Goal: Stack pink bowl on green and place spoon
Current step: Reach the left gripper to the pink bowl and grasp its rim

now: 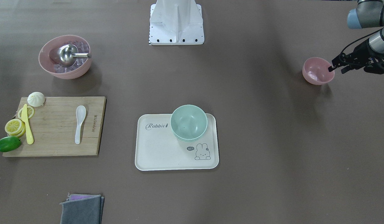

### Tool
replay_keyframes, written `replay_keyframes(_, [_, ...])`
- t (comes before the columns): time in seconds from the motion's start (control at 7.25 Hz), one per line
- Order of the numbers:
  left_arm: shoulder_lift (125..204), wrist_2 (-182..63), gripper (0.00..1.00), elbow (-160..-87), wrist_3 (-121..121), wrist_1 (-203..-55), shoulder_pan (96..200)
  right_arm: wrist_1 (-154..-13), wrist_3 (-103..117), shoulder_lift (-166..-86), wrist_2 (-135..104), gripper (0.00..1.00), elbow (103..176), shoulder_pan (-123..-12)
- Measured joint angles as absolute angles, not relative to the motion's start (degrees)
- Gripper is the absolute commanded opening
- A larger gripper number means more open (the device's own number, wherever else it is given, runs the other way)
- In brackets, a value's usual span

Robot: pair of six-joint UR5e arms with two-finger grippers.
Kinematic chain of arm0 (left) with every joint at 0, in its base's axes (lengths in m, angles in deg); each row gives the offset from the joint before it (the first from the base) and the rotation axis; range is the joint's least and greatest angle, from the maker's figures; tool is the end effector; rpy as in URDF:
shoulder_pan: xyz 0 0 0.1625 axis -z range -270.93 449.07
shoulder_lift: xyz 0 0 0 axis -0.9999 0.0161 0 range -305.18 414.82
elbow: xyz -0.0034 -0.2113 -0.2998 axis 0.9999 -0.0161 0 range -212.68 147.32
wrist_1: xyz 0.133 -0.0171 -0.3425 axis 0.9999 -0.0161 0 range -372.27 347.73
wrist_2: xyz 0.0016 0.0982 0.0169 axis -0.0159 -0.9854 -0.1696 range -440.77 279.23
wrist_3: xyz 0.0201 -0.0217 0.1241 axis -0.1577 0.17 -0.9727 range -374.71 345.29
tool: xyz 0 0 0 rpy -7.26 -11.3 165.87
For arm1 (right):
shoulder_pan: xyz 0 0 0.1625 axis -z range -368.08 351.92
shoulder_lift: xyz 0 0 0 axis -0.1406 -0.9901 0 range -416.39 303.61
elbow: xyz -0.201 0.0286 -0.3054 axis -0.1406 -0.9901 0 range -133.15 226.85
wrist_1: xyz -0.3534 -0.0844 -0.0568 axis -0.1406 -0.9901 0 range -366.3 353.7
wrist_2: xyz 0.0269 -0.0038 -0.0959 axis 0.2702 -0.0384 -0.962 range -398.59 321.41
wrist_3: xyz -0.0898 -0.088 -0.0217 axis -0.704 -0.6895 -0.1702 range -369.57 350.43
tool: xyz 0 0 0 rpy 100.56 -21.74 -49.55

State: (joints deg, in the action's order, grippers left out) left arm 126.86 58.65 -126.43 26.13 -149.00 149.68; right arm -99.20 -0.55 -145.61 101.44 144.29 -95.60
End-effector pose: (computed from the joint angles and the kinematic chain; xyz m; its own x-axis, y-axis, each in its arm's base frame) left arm 0.1391 -0.3209 0.6120 0.5477 0.0303 -0.8361 -0.0735 0.9972 -0.0121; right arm 0.0158 -0.4522 0.5526 0.6375 0.0585 0.7682 -0.0576 0.9979 -0.0282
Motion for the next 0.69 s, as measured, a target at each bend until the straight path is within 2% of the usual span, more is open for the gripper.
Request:
replay_keyframes(0.14, [127.0,58.7,0.48,-126.3,26.1,-149.0,149.2,-99.2,-0.6,-145.6,101.5,1.00,144.3,-95.6])
replay_keyframes(0.28, [127.1,58.7,0.36,-126.1,26.1,-149.0,148.7,-99.2,-0.5,-145.6,101.5,1.00,144.4,-95.5])
replay_keyframes(0.55, [127.4,58.7,0.00,-125.6,26.0,-149.0,147.8,-99.2,-0.5,-145.6,101.5,1.00,144.4,-95.5])
replay_keyframes(0.69, [127.4,58.6,0.00,-125.3,25.9,-149.0,147.7,-99.1,-0.6,-145.6,101.5,1.00,144.4,-95.5])
